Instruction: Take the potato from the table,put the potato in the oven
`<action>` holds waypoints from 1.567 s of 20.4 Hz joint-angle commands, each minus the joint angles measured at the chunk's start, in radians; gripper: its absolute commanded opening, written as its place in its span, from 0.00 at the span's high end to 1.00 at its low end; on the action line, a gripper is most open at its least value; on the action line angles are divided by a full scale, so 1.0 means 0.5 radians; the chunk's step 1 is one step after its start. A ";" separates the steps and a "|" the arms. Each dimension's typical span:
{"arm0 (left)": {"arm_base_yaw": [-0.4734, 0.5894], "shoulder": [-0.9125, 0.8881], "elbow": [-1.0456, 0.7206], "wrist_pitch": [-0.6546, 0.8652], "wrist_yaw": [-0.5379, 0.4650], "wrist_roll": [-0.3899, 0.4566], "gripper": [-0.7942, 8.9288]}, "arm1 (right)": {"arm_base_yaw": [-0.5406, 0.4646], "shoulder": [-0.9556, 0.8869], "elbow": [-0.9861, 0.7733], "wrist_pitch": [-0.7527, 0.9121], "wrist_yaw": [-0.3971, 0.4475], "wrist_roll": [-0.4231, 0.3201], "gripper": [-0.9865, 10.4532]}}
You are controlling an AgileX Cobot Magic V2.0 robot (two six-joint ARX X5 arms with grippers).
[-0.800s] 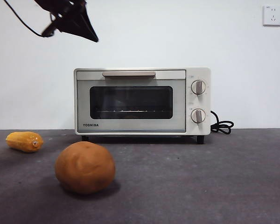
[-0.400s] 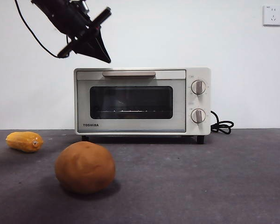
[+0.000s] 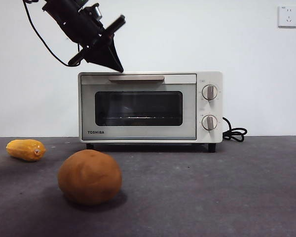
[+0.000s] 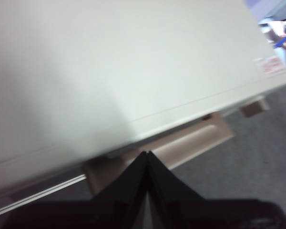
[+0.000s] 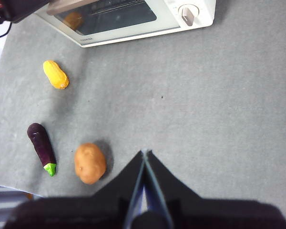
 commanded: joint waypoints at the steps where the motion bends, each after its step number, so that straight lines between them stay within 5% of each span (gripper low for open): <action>1: -0.020 0.053 0.001 0.032 -0.029 0.061 0.92 | 0.002 -0.001 0.007 0.004 -0.005 -0.024 0.91; 32: -0.070 0.070 0.001 -0.496 -0.244 0.321 0.92 | 0.002 -0.003 0.007 -0.148 -0.005 -0.108 0.91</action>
